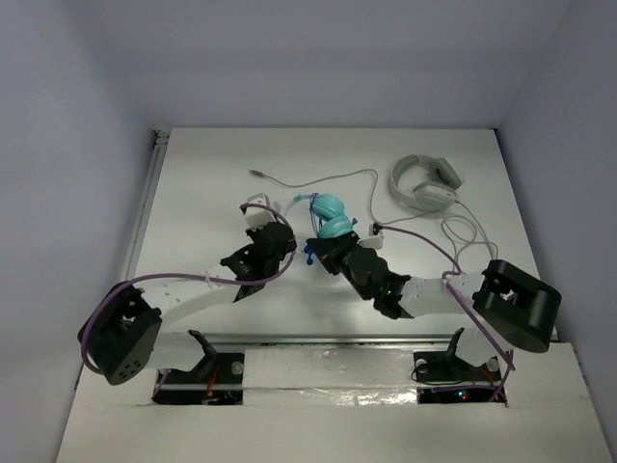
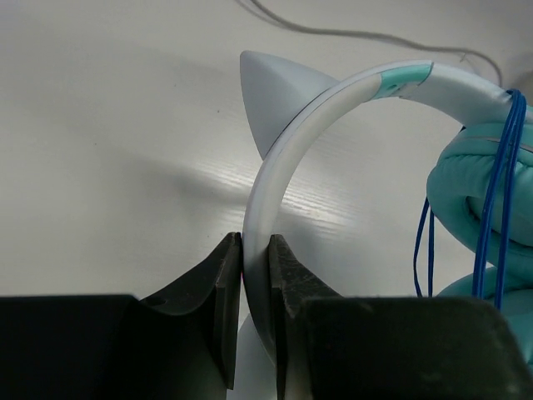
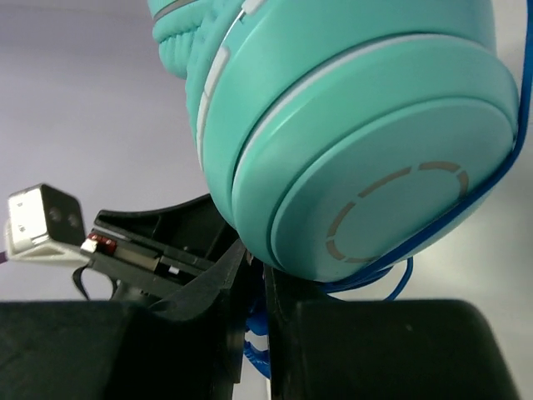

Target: Wrap the headphones

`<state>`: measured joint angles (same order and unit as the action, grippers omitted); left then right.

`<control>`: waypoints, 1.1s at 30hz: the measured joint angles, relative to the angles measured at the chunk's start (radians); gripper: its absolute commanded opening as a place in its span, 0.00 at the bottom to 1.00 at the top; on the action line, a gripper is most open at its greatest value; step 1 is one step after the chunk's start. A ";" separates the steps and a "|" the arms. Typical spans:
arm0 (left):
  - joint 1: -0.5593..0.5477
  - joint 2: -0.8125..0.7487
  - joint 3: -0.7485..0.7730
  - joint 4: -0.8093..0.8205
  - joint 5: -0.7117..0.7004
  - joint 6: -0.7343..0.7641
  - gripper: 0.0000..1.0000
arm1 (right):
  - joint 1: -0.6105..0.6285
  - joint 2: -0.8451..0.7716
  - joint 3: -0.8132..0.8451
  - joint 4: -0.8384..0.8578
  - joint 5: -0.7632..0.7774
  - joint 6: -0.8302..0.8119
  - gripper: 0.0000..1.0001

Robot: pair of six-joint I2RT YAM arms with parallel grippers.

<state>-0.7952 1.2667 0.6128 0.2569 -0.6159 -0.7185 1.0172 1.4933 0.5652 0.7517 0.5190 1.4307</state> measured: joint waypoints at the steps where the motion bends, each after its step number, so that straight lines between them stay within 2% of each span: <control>1: -0.011 0.013 0.006 -0.011 -0.014 0.001 0.00 | 0.000 0.005 0.000 -0.012 0.005 0.014 0.20; 8: -0.061 0.090 0.068 -0.090 -0.067 0.031 0.00 | -0.005 0.063 0.019 -0.109 0.015 0.101 0.31; 13: -0.070 0.097 0.068 -0.105 -0.040 0.038 0.00 | -0.016 0.117 0.104 -0.189 -0.020 0.125 0.37; 14: -0.074 0.101 0.068 -0.107 -0.029 0.041 0.00 | -0.020 0.129 0.123 -0.193 -0.023 0.126 0.42; 19: -0.112 0.128 0.068 -0.142 0.091 0.047 0.00 | -0.061 0.156 0.171 -0.249 -0.033 0.124 0.42; 24: -0.112 0.129 0.068 -0.146 0.133 0.050 0.00 | -0.067 0.142 0.171 -0.304 -0.031 0.108 0.42; 33: -0.081 0.112 0.077 -0.150 0.172 0.060 0.00 | -0.067 -0.059 0.171 -0.402 0.028 -0.015 0.36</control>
<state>-0.8761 1.3788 0.6895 0.1066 -0.4442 -0.6582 0.9501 1.4342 0.7364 0.3492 0.5468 1.4158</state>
